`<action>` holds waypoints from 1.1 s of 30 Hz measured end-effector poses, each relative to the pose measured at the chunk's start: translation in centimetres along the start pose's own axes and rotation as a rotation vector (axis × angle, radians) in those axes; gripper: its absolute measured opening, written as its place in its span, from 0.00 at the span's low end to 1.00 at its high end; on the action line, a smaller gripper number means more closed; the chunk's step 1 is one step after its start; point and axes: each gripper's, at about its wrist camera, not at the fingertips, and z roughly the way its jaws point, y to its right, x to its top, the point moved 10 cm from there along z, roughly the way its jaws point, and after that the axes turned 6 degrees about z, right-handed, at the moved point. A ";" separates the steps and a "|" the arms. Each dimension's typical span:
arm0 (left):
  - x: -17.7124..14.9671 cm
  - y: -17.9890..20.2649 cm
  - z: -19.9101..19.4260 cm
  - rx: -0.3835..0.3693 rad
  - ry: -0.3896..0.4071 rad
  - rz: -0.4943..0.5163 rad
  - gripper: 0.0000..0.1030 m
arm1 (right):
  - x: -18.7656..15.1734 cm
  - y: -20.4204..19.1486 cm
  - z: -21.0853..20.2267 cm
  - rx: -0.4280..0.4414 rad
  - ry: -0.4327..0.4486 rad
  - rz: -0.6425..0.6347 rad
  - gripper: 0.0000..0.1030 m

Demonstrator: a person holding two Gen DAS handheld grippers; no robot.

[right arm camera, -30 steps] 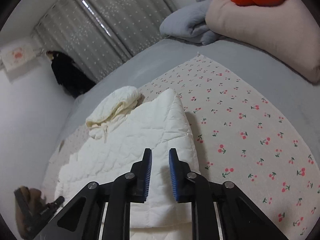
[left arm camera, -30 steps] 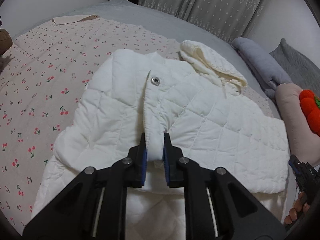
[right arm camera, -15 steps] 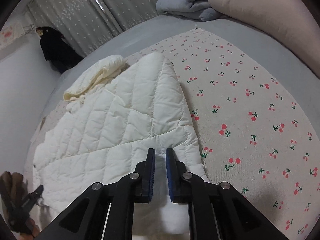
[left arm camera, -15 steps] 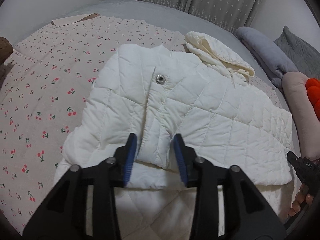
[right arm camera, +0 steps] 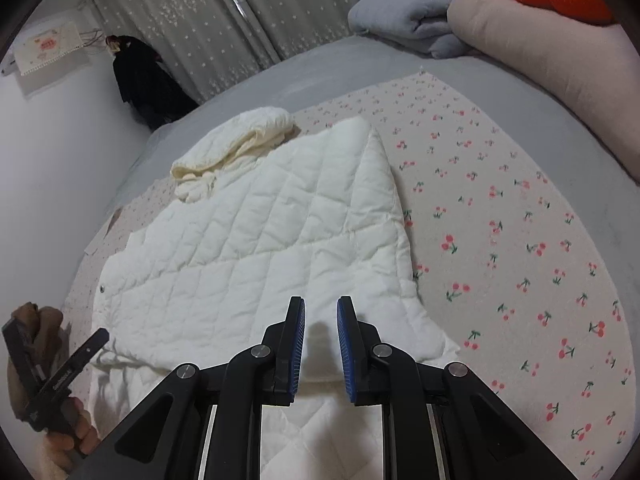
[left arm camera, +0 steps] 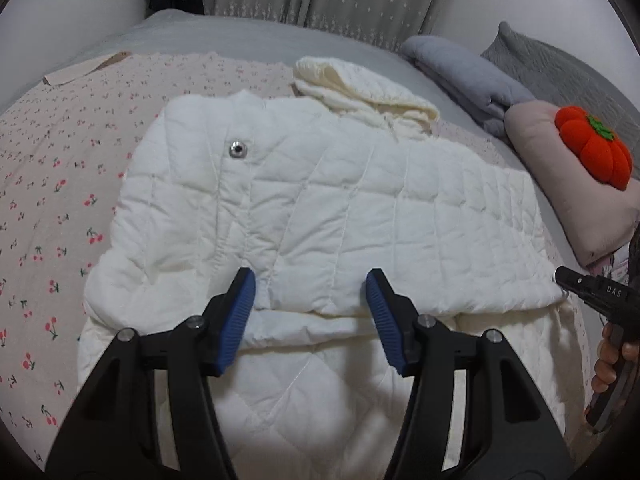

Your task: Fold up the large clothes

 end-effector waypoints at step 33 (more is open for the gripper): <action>8.3 -0.4 9.0 -0.025 0.057 0.175 0.79 | 10.2 5.0 11.2 -0.005 0.006 0.124 0.05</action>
